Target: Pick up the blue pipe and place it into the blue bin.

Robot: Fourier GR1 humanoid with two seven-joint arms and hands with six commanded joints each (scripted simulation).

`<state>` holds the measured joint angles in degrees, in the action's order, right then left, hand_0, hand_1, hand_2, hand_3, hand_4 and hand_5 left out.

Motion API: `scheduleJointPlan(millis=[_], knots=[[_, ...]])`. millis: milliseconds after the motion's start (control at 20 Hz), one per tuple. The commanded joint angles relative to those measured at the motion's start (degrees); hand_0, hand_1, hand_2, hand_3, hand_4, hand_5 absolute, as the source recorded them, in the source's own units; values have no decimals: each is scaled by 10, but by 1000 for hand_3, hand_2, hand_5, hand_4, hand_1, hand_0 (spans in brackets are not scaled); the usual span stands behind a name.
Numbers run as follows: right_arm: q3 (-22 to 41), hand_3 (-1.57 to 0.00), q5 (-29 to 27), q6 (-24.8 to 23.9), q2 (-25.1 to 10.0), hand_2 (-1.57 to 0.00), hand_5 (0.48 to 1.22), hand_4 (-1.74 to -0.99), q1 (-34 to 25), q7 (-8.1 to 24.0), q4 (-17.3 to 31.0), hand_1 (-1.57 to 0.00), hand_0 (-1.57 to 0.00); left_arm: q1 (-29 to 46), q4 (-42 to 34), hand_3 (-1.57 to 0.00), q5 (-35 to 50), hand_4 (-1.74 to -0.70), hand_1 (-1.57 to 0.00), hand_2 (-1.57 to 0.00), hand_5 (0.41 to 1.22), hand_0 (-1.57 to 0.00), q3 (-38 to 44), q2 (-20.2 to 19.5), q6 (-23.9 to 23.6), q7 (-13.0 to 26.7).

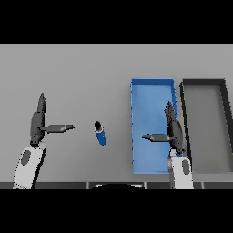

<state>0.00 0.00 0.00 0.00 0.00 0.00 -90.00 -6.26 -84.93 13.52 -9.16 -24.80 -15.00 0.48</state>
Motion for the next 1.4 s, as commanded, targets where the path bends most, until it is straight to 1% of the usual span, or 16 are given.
scheduleJointPlan(millis=[0,250,300,350,400,500,550,600,750,900,950,1050,1100,1200,1300,1350], knots=[[0,1,0,-1,0,1,598,-1254,-1,1,1,1,1,-1,1,1,0,-1186,1,1,605,1,0,0,0,-2],[-1,1,3,-4,3,1,598,-1254,-9,4,11,1,1,-10,8,1,1,-1186,1,1,605,1,2,-2,3,0],[19,1,36,14,-32,1,598,-1254,17,-27,-7,1,1,6,3,1,15,-1186,1,1,605,1,-9,-36,76,-30],[30,1,54,25,-54,1,597,-1255,31,-39,-24,1,1,12,9,1,22,-1188,1,1,606,1,-12,-61,120,-41],[44,1,73,29,-64,1,597,-1251,46,-43,-37,1,1,18,7,1,28,-1190,1,1,604,1,-16,-74,149,-53],[54,1,96,26,-74,1,596,-1244,52,-27,-47,1,1,12,31,1,32,-1188,1,1,603,1,-16,-85,183,-61],[57,1,98,28,-75,1,594,-1241,53,-23,-53,1,1,9,31,1,32,-1183,1,1,603,1,-15,-91,190,-64],[57,1,97,30,-79,1,594,-1236,57,-23,-58,1,1,12,33,1,27,-1174,1,1,603,1,-20,-93,198,-77],[59,1,97,33,-80,1,594,-1227,53,-23,-54,1,1,29,-1,1,28,-1164,1,1,598,1,-40,-116,245,-94],[62,1,97,40,-81,1,604,-1232,57,-39,-52,1,1,46,-28,1,25,-1187,1,1,573,1,-75,-124,289,-82],[60,1,93,39,-79,1,609,-1234,45,-30,-51,1,1,42,-37,1,18,-1184,1,1,557,1,-88,-120,293,-69],[57,1,85,44,-81,1,626,-1254,45,-38,-51,1,1,45,-62,1,14,-1187,1,1,532,1,-106,-119,298,-49],[57,1,81,50,-83,1,633,-1266,48,-41,-55,1,1,48,-70,1,13,-1196,1,1,523,1,-113,-119,302,-47],[54,1,78,50,-85,1,638,-1279,49,-39,-57,1,1,46,-83,1,2,-1204,1,1,508,1,-138,-104,307,-35],[54,1,81,48,-84,1,646,-1290,38,-27,-50,1,1,33,-75,1,-15,-1207,1,1,494,1,-158,-84,307,-18],[56,1,82,49,-84,1,651,-1296,45,-35,-51,1,1,27,-73,1,-28,-1206,1,1,488,1,-167,-69,298,-16]])
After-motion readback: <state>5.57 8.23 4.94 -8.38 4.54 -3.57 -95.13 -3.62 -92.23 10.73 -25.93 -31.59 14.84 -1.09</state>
